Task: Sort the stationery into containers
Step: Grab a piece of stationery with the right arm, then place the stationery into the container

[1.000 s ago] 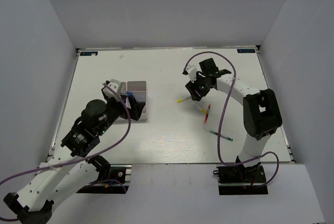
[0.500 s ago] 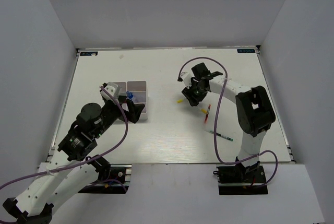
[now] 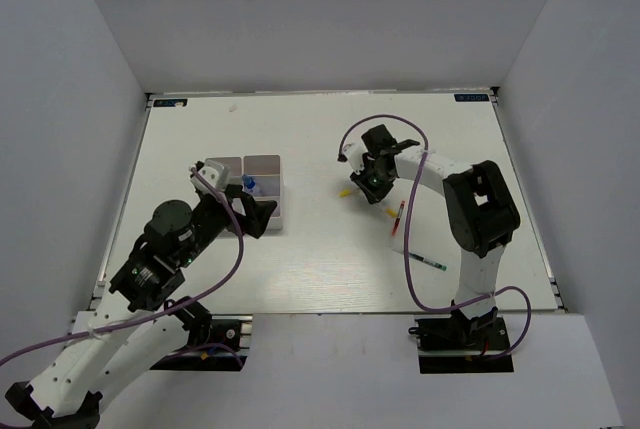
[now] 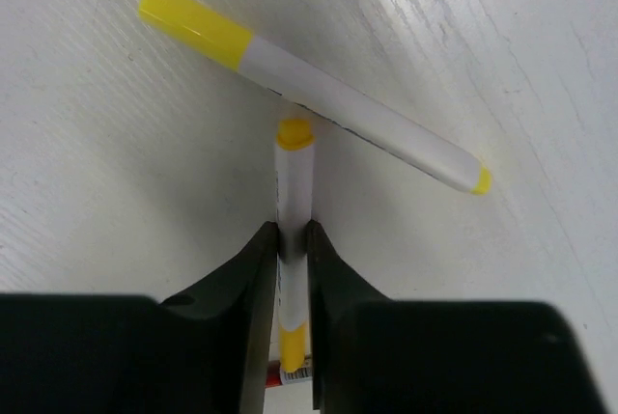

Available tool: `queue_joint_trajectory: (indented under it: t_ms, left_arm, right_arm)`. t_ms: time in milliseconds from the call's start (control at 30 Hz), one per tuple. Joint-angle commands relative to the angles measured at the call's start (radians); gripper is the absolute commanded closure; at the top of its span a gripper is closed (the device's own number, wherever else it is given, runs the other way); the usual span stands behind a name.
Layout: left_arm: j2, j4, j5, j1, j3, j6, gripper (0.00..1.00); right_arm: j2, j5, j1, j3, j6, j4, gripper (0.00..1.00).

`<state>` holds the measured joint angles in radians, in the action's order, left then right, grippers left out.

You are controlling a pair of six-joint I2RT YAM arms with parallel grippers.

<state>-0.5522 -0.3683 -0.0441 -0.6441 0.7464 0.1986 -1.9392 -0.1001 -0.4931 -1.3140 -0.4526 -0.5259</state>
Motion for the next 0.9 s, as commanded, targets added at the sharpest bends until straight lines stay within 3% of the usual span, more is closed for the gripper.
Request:
queue_joint_trajectory:
  t_ms: [0, 33, 133, 500, 867]
  left_arm:
    - [0.017, 0.017, 0.01, 0.004, -0.004, -0.01, 0.0]
    - [0.026, 0.017, 0.01, 0.004, -0.004, -0.01, 0.0]
    - [0.035, 0.017, 0.01, 0.004, -0.004, -0.01, 0.0]
    - [0.188, 0.092, 0.044, 0.004, -0.045, -0.019, 0.0]
    - [0.311, 0.173, 0.153, 0.023, -0.096, -0.037, 0.0]
  right_arm:
    - [-0.032, -0.004, -0.012, -0.028, -0.008, -0.062, 0.83]
    - [-0.027, -0.025, -0.016, -0.036, -0.02, -0.097, 0.91]
    - [-0.006, -0.09, -0.032, -0.066, -0.034, -0.126, 1.0]
    - [0.111, -0.358, -0.166, -0.376, -0.112, -0.261, 1.0]
    - [-0.062, -0.544, -0.363, -0.76, -0.135, -0.255, 1.0]
